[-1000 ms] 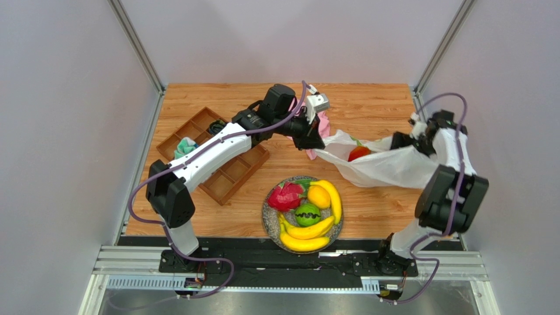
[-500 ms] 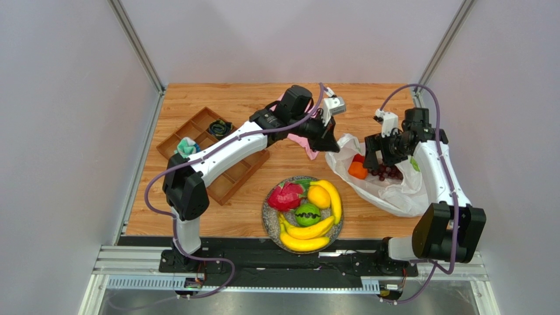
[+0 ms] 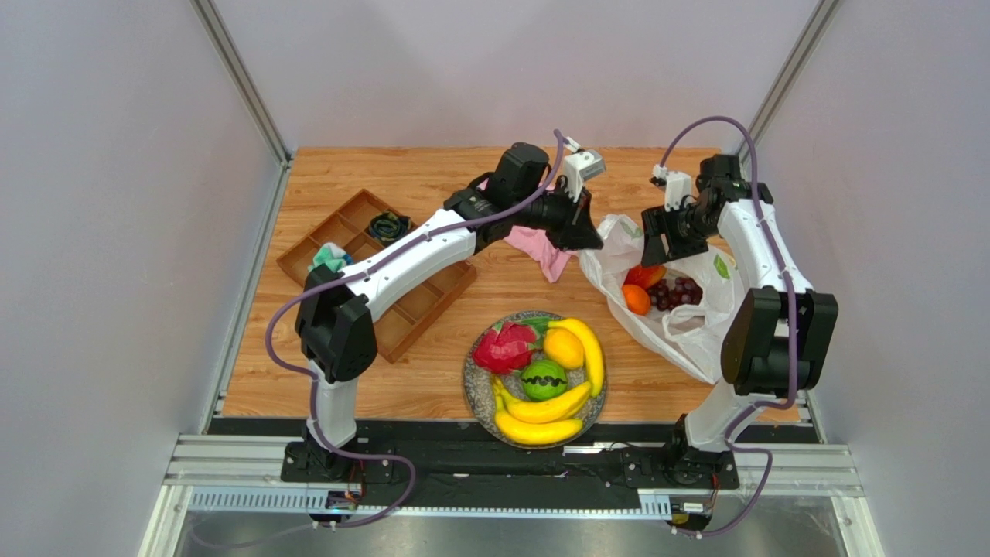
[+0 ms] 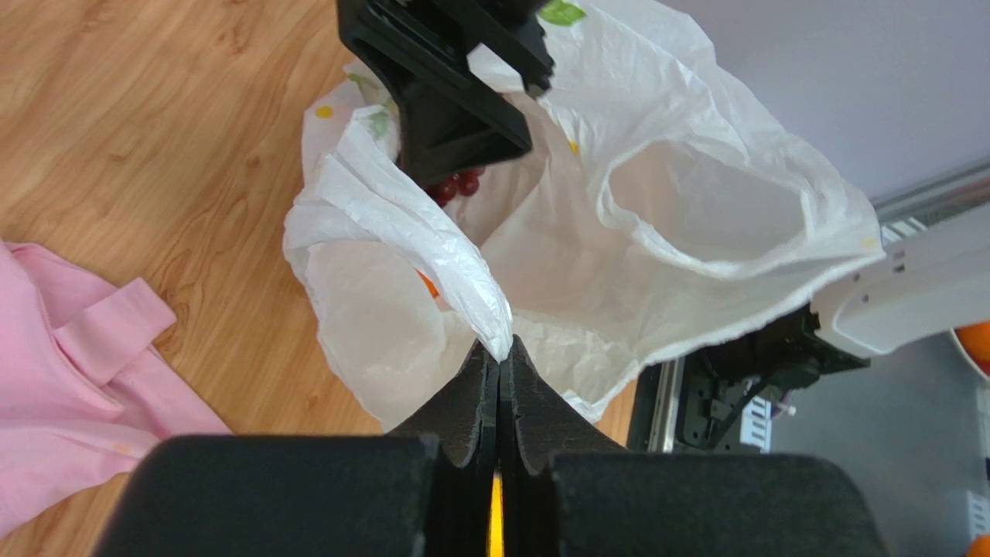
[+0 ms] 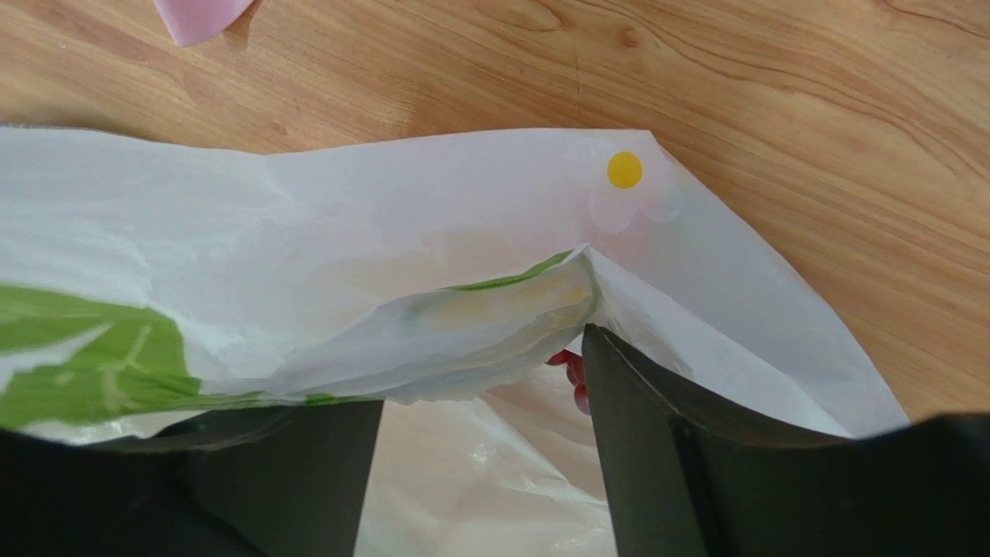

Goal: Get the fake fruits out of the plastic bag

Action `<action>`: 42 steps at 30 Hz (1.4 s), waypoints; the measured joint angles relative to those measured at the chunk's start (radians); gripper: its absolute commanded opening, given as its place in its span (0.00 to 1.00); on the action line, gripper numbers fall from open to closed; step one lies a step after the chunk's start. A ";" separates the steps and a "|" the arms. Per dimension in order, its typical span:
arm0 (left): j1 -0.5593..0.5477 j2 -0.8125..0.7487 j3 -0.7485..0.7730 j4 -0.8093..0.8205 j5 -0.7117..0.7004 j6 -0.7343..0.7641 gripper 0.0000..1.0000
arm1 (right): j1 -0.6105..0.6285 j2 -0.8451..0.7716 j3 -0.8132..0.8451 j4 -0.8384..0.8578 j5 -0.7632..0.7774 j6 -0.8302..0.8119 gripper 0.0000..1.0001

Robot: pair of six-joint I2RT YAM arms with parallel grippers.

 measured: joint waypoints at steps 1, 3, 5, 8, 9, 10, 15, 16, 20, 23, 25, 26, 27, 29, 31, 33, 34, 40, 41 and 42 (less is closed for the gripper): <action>0.001 0.011 0.010 0.006 -0.008 -0.012 0.00 | 0.003 -0.006 -0.002 0.001 0.008 0.007 0.74; 0.001 0.042 0.038 0.014 -0.023 -0.039 0.00 | 0.010 -0.038 -0.028 0.017 0.020 0.019 0.73; 0.001 0.074 0.067 0.020 -0.037 -0.062 0.00 | 0.017 -0.111 -0.074 0.024 0.024 0.025 0.70; 0.001 0.116 0.103 0.027 -0.059 -0.083 0.00 | 0.027 -0.230 -0.122 0.028 0.014 0.025 0.65; 0.001 0.124 0.110 0.027 -0.064 -0.087 0.00 | 0.033 -0.261 -0.132 0.032 0.007 0.025 0.63; 0.001 0.134 0.119 0.027 -0.071 -0.092 0.00 | 0.038 -0.279 -0.140 0.031 0.001 0.024 0.60; 0.001 0.145 0.150 0.026 -0.093 -0.095 0.00 | 0.058 -0.200 -0.140 0.008 -0.026 0.022 0.54; 0.002 0.145 0.156 0.026 -0.094 -0.095 0.00 | 0.058 -0.158 -0.138 0.000 -0.026 0.023 0.54; 0.006 0.145 0.175 0.048 -0.095 -0.094 0.00 | 0.056 0.000 -0.125 -0.014 0.002 0.050 0.57; 0.008 0.145 0.176 0.054 -0.092 -0.093 0.00 | 0.054 0.051 -0.099 -0.018 0.036 0.085 0.66; 0.008 0.145 0.173 0.056 -0.086 -0.092 0.00 | 0.051 0.068 -0.060 -0.012 0.067 0.113 0.82; 0.009 0.145 0.172 0.057 -0.082 -0.092 0.00 | 0.050 0.071 -0.048 -0.008 0.077 0.126 0.90; 0.009 0.145 0.167 0.062 -0.076 -0.092 0.00 | 0.048 0.072 -0.033 -0.003 0.093 0.137 1.00; 0.009 0.143 0.154 0.064 -0.061 -0.091 0.00 | 0.043 0.080 -0.005 0.005 0.116 0.153 1.00; 0.007 0.143 0.140 0.064 -0.045 -0.090 0.00 | 0.039 0.101 0.025 0.010 0.130 0.164 1.00; 0.003 0.143 0.127 0.063 -0.031 -0.090 0.00 | 0.036 0.144 0.064 0.014 0.141 0.177 1.00; 0.001 0.143 0.124 0.062 -0.027 -0.089 0.00 | 0.034 0.168 0.082 0.016 0.145 0.181 1.00; -0.021 0.143 0.106 0.062 -0.014 -0.078 0.00 | 0.033 0.355 0.208 0.019 0.151 0.193 0.74; -0.023 0.143 0.106 0.061 -0.014 -0.073 0.00 | 0.033 0.373 0.216 0.020 0.147 0.195 0.72; -0.025 0.143 0.106 0.061 -0.014 -0.068 0.00 | 0.033 0.382 0.218 0.019 0.142 0.196 0.64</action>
